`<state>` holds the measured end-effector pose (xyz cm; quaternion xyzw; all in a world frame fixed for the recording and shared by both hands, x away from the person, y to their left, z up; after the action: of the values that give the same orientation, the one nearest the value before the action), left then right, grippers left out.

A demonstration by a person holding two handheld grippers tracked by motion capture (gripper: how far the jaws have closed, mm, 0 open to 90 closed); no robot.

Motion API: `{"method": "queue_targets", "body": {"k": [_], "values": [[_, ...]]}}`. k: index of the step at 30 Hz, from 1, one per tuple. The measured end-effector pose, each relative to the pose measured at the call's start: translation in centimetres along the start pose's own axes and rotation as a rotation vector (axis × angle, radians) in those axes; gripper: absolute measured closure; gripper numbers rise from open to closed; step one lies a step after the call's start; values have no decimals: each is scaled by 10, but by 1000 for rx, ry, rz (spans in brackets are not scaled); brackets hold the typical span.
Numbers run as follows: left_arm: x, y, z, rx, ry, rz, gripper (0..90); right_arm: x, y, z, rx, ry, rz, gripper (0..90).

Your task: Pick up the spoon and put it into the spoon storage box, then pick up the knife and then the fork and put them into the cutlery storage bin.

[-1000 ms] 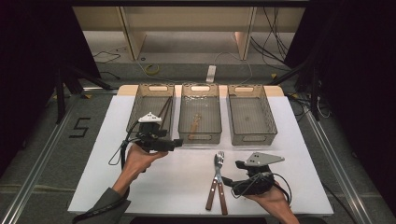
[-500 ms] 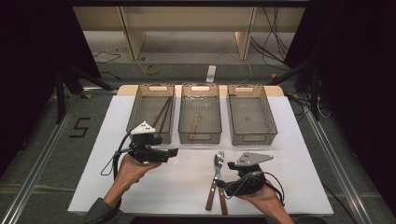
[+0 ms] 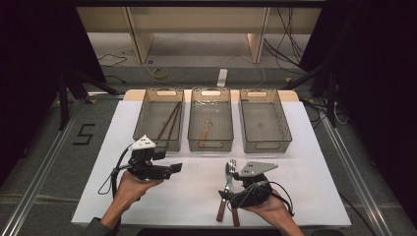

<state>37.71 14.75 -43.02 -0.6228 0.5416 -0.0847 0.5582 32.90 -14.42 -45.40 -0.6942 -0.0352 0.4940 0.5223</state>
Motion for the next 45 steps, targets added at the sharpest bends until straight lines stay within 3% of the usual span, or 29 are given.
{"method": "queue_targets", "body": {"k": [14,25,39,45], "values": [[-15,13,-6,36,-33,-17,160,13,0,14,-37,-28,33,251],[-20,16,-8,40,-46,-20,160,20,2,24,-70,-54,67,285],[-21,21,-12,37,-41,-34,159,31,10,27,-96,-74,152,686],[-21,22,-13,43,-42,-35,159,34,15,31,-142,-86,185,805]]}}
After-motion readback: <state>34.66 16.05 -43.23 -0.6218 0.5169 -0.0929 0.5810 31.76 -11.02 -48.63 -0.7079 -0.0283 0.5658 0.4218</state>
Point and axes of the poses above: each handheld gripper's, and its own axes: x roughly forward along the jaws, y roughly out of its underside, z roughly to its left, the point moved 3 cm from there along x, roughly forward along the jaws, and after that the axes turned 9 degrees about y, right-handed, at the moved point
